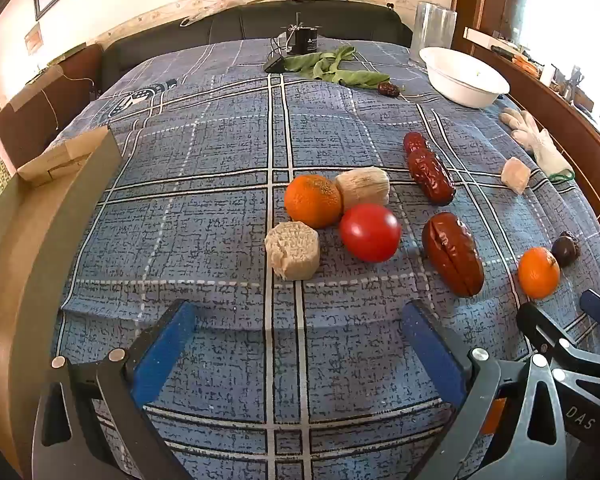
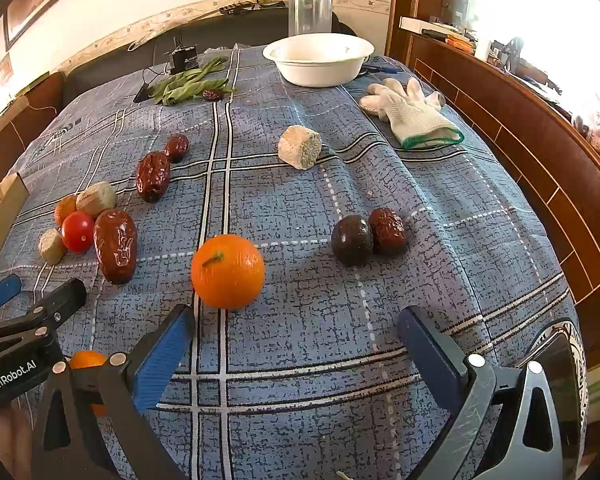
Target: Organize fruits
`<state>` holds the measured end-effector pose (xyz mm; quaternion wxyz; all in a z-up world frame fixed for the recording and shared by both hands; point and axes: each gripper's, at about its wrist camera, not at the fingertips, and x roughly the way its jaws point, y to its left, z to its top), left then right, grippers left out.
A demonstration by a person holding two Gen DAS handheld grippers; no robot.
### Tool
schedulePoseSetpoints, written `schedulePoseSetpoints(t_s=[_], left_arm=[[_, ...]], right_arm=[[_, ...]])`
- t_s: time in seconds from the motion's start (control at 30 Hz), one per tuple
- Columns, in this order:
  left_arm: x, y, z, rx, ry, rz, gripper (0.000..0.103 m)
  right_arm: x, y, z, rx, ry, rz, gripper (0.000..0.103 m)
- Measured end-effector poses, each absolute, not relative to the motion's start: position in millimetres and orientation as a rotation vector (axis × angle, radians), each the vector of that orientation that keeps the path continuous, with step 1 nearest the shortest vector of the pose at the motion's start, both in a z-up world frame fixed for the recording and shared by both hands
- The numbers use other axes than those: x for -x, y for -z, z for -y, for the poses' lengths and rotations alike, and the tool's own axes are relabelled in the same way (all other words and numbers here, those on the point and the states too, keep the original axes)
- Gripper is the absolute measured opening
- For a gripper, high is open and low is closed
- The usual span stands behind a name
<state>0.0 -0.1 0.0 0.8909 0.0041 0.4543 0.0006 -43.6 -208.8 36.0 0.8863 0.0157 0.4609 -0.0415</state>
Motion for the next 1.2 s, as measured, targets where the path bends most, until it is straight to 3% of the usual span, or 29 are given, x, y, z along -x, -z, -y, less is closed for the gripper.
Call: schedulePoseSetpoints(t_s=[1.2], left_arm=[[1.4,-0.2,-2.8,-0.028,0.039,-0.999,0.103]], right_arm=[[42.5,-38.0,206.8,-0.03,0.058,-0.997,0.103]])
